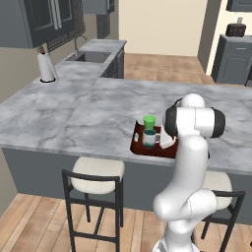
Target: There is a tray on the dining counter. Grab the cup, mug, and pitcher and place them on the tray. The pitcher may be placed next to the tray if it cannot fit the tray.
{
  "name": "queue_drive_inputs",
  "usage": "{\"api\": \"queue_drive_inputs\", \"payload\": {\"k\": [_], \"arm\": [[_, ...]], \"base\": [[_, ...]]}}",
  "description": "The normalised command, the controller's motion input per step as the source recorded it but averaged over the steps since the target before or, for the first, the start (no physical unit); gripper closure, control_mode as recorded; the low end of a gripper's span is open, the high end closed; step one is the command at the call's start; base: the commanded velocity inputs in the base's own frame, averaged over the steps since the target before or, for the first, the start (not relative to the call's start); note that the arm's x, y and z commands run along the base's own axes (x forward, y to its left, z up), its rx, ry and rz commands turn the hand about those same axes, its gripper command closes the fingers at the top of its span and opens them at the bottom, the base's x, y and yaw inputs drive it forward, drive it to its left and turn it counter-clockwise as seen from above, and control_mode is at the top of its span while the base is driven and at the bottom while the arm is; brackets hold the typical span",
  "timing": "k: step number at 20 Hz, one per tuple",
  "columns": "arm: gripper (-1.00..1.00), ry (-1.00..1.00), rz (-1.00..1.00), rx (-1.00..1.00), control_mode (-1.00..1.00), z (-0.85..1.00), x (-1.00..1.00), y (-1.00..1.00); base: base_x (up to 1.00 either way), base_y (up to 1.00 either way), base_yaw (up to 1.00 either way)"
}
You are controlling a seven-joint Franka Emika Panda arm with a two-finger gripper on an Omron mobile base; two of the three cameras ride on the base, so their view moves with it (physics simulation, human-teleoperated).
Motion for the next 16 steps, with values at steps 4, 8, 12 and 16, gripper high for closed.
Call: {"api": "queue_drive_inputs", "payload": {"k": [4, 8, 12, 16], "arm": [[-1.00, -0.01, 0.00, 0.00, -1.00, -0.34, 0.03, 0.02], [-1.00, -0.03, 0.00, 0.00, -1.00, -0.29, 0.00, 0.05], [-1.00, -0.02, 0.00, 0.00, -1.00, -0.03, 0.00, 0.03], [-1.00, 0.00, 0.00, 0.00, -1.00, 0.00, -0.12, 0.00]], "base": [[0.00, 0.00, 0.00], [0.00, 0.00, 0.00], [0.00, 0.00, 0.00], [0.00, 0.00, 0.00]]}}
